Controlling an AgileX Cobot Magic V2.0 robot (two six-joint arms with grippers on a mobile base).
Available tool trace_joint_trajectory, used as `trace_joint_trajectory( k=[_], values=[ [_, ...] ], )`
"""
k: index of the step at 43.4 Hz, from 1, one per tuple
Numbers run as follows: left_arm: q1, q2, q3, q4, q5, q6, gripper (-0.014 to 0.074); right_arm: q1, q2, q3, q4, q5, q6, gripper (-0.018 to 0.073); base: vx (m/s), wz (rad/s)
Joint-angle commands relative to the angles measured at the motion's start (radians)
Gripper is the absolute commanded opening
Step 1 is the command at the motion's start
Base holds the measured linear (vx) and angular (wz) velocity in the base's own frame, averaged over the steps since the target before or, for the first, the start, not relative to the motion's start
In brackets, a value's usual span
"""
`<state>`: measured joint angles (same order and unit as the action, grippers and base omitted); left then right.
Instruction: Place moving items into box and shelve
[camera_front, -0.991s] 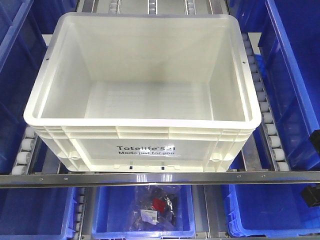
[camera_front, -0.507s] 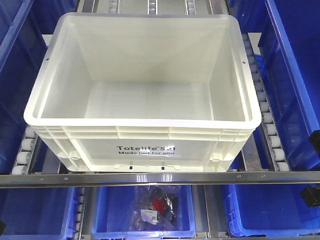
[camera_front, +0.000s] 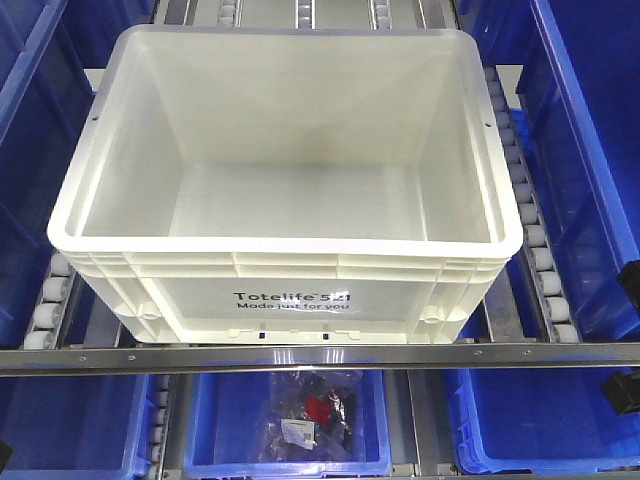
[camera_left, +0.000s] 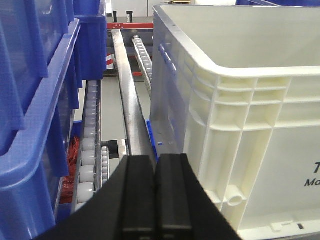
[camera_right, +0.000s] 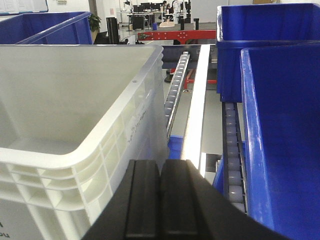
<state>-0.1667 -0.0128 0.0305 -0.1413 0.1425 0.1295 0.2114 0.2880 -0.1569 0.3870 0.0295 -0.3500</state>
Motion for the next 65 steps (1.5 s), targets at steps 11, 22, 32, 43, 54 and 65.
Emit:
trace_joint_trajectory(
  k=[11,22,32,43,54,65],
  values=[
    [-0.004,-0.014,0.008,-0.009,-0.087,0.0,-0.0008,0.001,0.012,-0.032,-0.025,-0.078,-0.004,-0.0008,0.0,0.0],
    [-0.004,-0.014,0.008,-0.009,-0.087,0.0,-0.0008,0.001,-0.077,0.027,-0.27,-0.014,0.171,-0.0008,0.0,0.0],
    [-0.004,-0.013,0.008,-0.009,-0.087,0.0,-0.0008,-0.001,-0.297,0.189,-0.292,0.078,0.248,-0.0008,0.0,0.0],
    [-0.004,-0.013,0.008,-0.009,-0.087,0.0,-0.0008,-0.001,-0.297,0.189,-0.292,0.078,0.248,-0.0008,0.0,0.0],
    [-0.004,-0.013,0.008,-0.009,-0.087,0.0,-0.0008,-0.001,-0.297,0.189,-0.292,0.078,0.248,-0.0008,0.0,0.0],
    [-0.004,-0.013,0.008,-0.009,-0.087,0.0,-0.0008,-0.001,-0.297,0.189,-0.292,0.078,0.248,-0.0008,0.0,0.0]
  ],
)
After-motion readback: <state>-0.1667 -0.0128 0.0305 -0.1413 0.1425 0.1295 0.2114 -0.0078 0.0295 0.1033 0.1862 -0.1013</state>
